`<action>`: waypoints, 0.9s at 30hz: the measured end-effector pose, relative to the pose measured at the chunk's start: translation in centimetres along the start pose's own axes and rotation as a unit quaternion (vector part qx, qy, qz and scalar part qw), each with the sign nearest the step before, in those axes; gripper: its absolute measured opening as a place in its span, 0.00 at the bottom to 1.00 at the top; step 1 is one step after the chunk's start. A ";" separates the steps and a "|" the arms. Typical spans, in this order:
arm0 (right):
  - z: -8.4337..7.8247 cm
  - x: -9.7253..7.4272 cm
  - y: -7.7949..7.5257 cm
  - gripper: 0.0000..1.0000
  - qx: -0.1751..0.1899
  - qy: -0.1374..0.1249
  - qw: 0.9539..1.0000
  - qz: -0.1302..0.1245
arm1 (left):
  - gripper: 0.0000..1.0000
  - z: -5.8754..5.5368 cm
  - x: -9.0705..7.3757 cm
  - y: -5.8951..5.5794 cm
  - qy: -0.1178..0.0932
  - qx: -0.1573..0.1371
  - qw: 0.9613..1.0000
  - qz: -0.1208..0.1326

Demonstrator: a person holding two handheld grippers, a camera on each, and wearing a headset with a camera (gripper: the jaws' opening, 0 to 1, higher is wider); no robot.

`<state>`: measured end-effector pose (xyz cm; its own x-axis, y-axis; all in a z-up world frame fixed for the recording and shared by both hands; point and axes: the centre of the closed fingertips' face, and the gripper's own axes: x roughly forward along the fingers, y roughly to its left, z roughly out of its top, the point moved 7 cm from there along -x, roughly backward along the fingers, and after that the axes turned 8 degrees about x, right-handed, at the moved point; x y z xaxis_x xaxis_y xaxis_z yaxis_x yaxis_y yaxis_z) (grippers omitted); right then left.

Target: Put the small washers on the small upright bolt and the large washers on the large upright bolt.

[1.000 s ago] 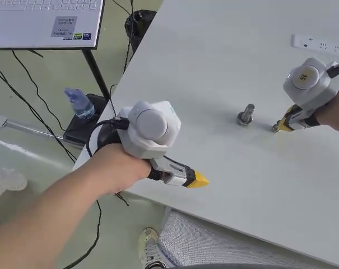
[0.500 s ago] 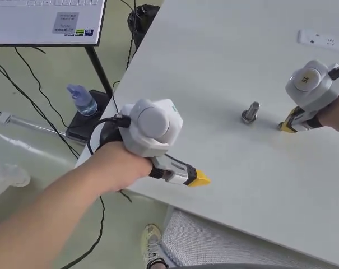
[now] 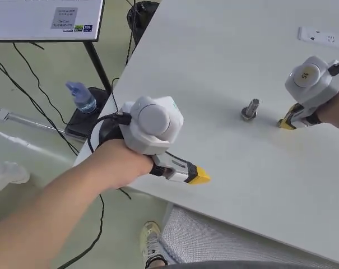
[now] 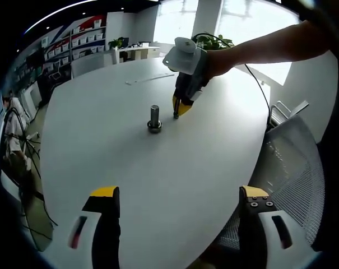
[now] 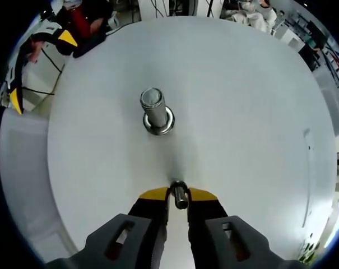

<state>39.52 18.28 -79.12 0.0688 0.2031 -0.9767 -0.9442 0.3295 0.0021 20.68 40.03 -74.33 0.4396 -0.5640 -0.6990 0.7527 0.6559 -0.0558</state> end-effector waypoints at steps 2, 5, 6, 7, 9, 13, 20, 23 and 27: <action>0.0 0.0 0.1 0.13 -0.001 -0.001 1.000 0.001 | 0.87 0.0 0.0 0.0 0.002 0.001 1.000 0.000; 0.0 -0.1 0.1 0.13 0.001 -0.001 1.000 0.001 | 0.87 0.0 0.1 -0.1 0.001 0.000 1.000 0.000; 0.0 -0.1 0.2 0.13 0.001 -0.001 1.000 0.001 | 0.87 0.0 0.1 -0.2 0.001 -0.001 1.000 0.000; 0.0 -0.1 0.2 0.13 0.001 -0.001 1.000 0.001 | 0.87 0.0 0.2 -0.2 0.001 -0.001 1.000 0.000; 0.0 0.0 0.0 0.13 0.002 -0.001 1.000 0.003 | 0.87 0.0 0.2 -0.3 0.004 0.001 1.000 -0.002; 0.0 0.1 0.0 0.13 0.001 -0.001 1.000 0.004 | 0.87 0.1 0.3 -0.2 0.003 0.002 1.000 -0.003; 0.2 0.1 -0.4 0.22 -0.002 -0.011 1.000 -0.001 | 0.87 0.1 0.3 -0.4 0.004 0.001 1.000 -0.002; 0.3 -0.2 -0.2 0.25 -0.006 -0.013 1.000 -0.002 | 0.87 0.1 0.2 -0.5 0.001 0.001 1.000 -0.004; 0.3 -0.7 -0.1 0.29 -0.007 -0.022 1.000 -0.003 | 0.87 0.2 0.3 -0.6 0.001 0.004 1.000 -0.004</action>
<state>39.68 18.42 -78.41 0.0879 0.2413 -0.9664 -0.9482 0.3175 -0.0070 20.40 39.38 -74.36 0.4323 -0.5678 -0.7005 0.7600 0.6476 -0.0559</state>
